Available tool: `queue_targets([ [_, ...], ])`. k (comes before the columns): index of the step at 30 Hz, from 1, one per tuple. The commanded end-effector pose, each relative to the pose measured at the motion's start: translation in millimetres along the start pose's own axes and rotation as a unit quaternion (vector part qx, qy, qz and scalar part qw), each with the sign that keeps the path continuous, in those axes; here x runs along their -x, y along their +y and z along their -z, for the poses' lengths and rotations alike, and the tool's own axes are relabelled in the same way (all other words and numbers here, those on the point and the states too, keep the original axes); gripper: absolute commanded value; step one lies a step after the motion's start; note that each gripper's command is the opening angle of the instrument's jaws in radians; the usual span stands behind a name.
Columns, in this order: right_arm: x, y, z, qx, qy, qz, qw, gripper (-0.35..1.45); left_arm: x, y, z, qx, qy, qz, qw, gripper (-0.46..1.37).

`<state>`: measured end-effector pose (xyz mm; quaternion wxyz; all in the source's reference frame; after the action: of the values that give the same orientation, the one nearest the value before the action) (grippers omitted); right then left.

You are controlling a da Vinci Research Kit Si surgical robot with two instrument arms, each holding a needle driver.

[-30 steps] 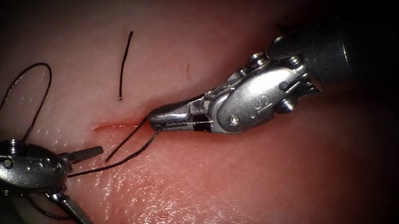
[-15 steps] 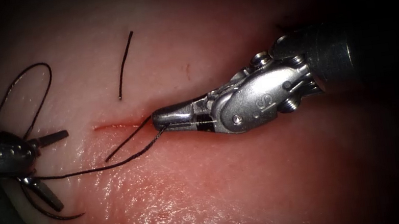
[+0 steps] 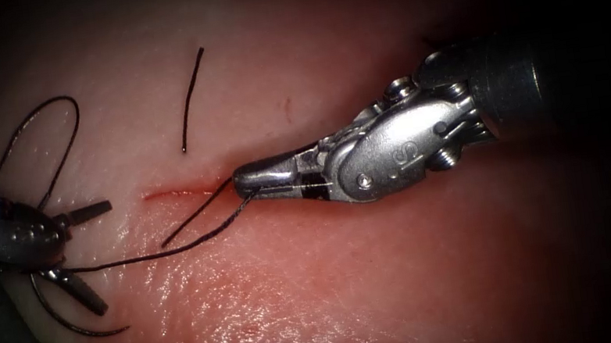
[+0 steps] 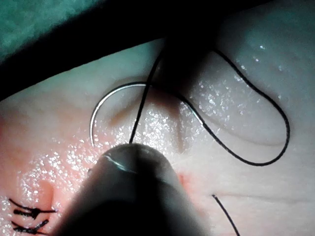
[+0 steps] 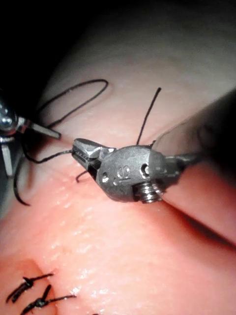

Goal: Wound Closure
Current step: Grab the suture with the left gripper

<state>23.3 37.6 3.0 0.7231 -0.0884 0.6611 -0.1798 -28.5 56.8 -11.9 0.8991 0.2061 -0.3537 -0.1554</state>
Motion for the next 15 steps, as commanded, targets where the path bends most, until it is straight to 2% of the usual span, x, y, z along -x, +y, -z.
queue_targets([
  [1,0.0,0.0,0.0,0.0,0.0,0.0,1.0,-0.35,-0.1,0.0,0.3,-0.001,0.001,-0.002,1.0,0.63],
  [3,0.0,0.0,0.0,0.0,0.0,0.0,1.0,-0.35,-0.4,0.0,0.6,-0.001,0.001,-0.003,1.0,0.42],
  [4,0.0,0.0,0.0,0.001,-0.001,0.0,1.0,-0.35,-0.5,0.0,0.8,-0.002,0.002,-0.006,1.0,0.16],
  [6,0.0,0.0,0.0,0.001,-0.001,0.0,1.0,-0.35,-0.7,0.0,1.0,-0.003,0.002,-0.007,1.0,-0.22],
  [7,0.0,0.0,0.0,0.001,-0.001,0.0,1.0,-0.35,-0.8,0.0,1.1,-0.003,0.002,-0.007,1.0,-0.35],
  [15,0.2,-0.1,0.0,0.002,-0.003,0.0,1.0,-0.35,-0.8,-1.3,1.7,0.016,-0.015,-0.013,0.9997,-0.35],
])
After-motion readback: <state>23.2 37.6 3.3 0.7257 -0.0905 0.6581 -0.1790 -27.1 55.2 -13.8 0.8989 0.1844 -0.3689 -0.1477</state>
